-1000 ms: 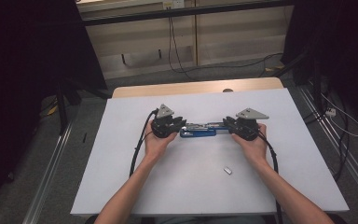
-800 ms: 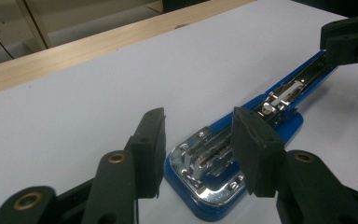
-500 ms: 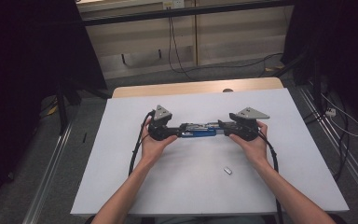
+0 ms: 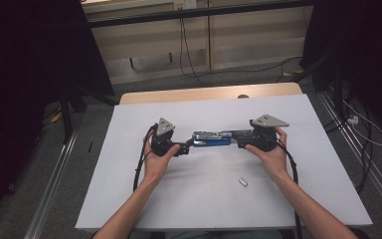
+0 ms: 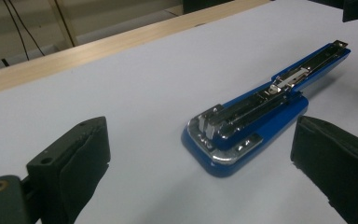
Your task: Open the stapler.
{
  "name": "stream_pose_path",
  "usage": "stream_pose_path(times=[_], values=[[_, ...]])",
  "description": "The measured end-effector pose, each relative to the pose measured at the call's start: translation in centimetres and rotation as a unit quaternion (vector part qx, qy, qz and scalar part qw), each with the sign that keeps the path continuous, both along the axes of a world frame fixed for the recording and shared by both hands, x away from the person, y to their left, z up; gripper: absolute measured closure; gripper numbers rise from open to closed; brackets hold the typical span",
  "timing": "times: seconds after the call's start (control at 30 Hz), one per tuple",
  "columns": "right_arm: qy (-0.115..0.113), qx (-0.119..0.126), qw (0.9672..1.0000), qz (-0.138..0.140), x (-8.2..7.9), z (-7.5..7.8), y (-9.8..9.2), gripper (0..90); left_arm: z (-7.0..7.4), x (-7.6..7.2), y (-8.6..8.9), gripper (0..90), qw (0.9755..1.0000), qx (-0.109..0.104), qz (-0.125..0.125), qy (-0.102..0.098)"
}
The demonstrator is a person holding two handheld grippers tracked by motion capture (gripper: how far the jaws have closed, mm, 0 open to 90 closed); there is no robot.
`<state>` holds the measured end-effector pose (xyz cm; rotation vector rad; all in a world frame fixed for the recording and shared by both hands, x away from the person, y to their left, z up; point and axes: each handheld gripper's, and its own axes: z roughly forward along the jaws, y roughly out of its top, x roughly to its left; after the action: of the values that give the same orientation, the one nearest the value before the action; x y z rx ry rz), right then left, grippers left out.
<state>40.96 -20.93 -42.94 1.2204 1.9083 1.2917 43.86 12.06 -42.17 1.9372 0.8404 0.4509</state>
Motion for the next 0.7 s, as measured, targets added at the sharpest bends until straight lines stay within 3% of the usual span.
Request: stream_pose_path(times=[0.3, 0.5, 0.7], values=[[0.007, 0.006, 0.9999, 0.008, -0.7, 0.4, -0.5, 12.4, 0.2, -2.1, 2.0, 4.7, 0.9999, -0.005, 0.001, -0.014], [0.015, 0.004, 0.9998, 0.007, -1.4, 0.1, -1.1, 12.5, -0.1, -2.9, 3.0, 4.8, 0.9998, -0.012, 0.006, -0.012], [0.005, 0.02, 0.9998, 0.0, -2.7, 0.1, -1.8, 13.0, 0.1, -4.3, 3.7, 4.7, 0.9996, -0.017, 0.012, -0.021]])
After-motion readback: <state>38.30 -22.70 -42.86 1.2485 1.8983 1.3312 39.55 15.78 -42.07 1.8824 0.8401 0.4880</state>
